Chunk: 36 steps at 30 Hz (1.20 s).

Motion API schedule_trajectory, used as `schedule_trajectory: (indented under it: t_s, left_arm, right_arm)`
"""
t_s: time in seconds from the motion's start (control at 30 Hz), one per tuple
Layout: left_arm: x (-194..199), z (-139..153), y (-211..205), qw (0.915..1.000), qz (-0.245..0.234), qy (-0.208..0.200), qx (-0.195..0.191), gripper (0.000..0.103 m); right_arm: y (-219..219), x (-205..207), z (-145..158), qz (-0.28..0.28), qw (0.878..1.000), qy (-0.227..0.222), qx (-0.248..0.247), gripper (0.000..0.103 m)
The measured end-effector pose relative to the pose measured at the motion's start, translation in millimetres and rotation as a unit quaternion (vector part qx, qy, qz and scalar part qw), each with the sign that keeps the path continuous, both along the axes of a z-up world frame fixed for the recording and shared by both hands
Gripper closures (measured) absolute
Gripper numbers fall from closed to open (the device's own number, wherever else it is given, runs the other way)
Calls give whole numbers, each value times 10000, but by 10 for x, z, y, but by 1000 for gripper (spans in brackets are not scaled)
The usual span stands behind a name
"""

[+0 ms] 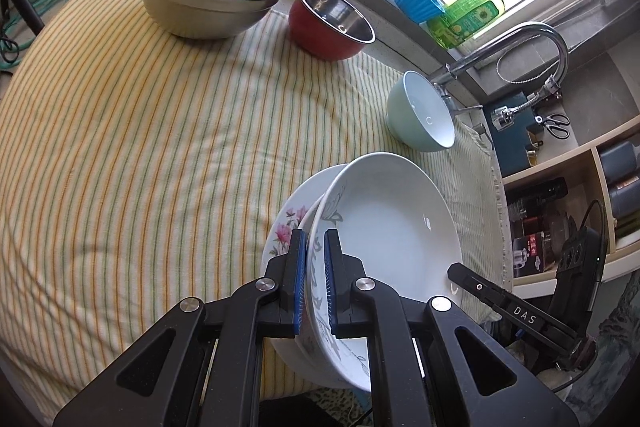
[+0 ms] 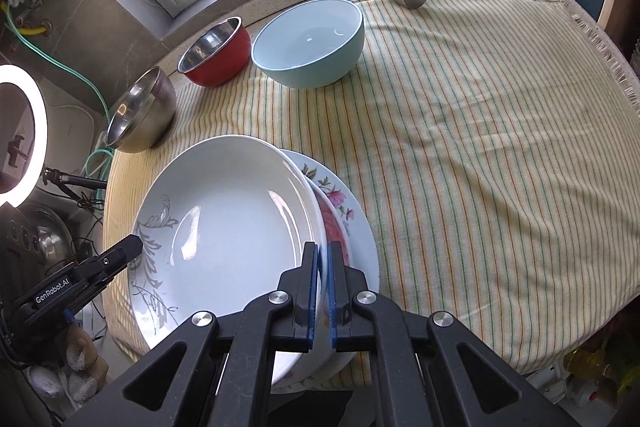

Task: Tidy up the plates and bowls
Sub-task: 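Lower the white leaf-pattern plate onto the pink-rose plate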

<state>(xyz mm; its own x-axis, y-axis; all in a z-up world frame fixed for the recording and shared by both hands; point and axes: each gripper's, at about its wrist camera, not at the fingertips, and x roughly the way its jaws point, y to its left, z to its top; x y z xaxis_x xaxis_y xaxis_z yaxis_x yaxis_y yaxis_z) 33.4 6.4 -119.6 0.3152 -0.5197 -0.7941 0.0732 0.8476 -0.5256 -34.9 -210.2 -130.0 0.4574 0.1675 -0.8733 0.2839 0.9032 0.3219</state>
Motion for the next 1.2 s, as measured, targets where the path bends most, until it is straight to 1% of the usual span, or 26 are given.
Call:
schedule_trajectory:
  t_s: [0.87, 1.07, 1.2]
  left_arm:
    - [-54, -160, -78, 9996, -108, 151, 192, 96]
    - [-52, -149, -95, 9996, -150, 110, 227, 96]
    - [-58, -130, -128, 9991, -252, 43, 342, 96]
  right_arm:
    - [-21, -11, -125, 5, 9998, 150, -104, 98]
    - [0, 3, -110, 76, 9996, 165, -203, 96]
    - [5, -1, -109, 92, 9995, 173, -240, 96]
